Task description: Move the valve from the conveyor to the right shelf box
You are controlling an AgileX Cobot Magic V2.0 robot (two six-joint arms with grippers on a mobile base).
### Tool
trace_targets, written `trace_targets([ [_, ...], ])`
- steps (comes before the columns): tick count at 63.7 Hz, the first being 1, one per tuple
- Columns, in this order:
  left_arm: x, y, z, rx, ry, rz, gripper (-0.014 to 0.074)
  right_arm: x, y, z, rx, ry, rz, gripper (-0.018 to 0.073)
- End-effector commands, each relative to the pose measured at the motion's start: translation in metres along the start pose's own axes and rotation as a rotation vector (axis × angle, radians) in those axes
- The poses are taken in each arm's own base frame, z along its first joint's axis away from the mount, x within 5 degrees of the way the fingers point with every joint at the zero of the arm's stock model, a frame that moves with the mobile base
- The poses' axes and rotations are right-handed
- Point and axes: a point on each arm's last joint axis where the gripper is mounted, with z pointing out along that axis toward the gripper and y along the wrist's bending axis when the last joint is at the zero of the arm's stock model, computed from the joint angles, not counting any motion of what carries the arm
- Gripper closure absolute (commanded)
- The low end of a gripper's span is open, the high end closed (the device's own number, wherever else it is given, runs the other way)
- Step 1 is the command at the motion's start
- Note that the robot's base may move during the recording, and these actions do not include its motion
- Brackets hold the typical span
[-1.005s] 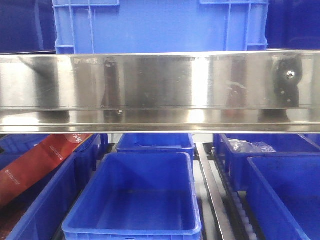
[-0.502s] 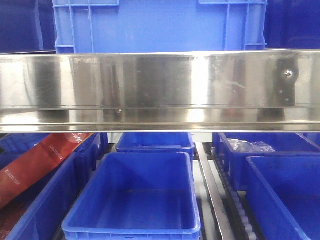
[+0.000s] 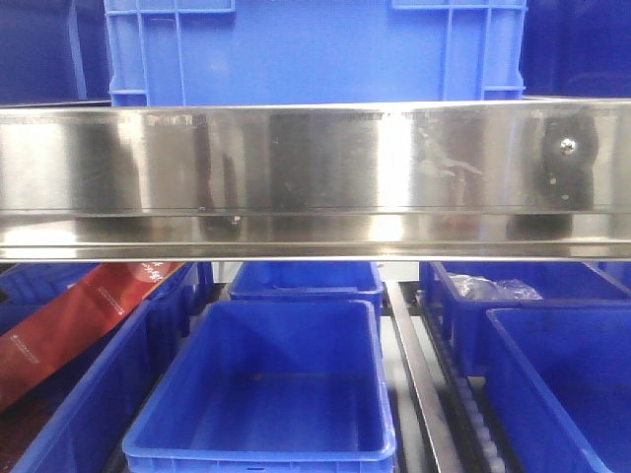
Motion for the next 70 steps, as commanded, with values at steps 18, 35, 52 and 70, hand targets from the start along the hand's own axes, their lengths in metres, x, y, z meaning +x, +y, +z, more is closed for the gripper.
trace_targets([
  [18, 0.018, -0.001, -0.003, -0.006, -0.032, -0.019, 0.0707, 0.020, -0.001, 0.005, 0.022, -0.063, -0.007, 0.0721],
  [35, 0.017, 0.000, -0.003, -0.007, -0.041, -0.019, 0.0707, 0.020, -0.001, 0.005, 0.022, -0.063, -0.007, 0.0721],
  [52, 0.017, 0.000, -0.003, -0.007, -0.041, -0.019, 0.0707, 0.020, -0.001, 0.005, 0.022, -0.063, -0.007, 0.0721],
  [70, 0.027, 0.008, -0.016, -0.115, -0.035, 0.067, 0.0707, 0.020, -0.001, 0.005, 0.022, -0.063, -0.007, 0.0721],
])
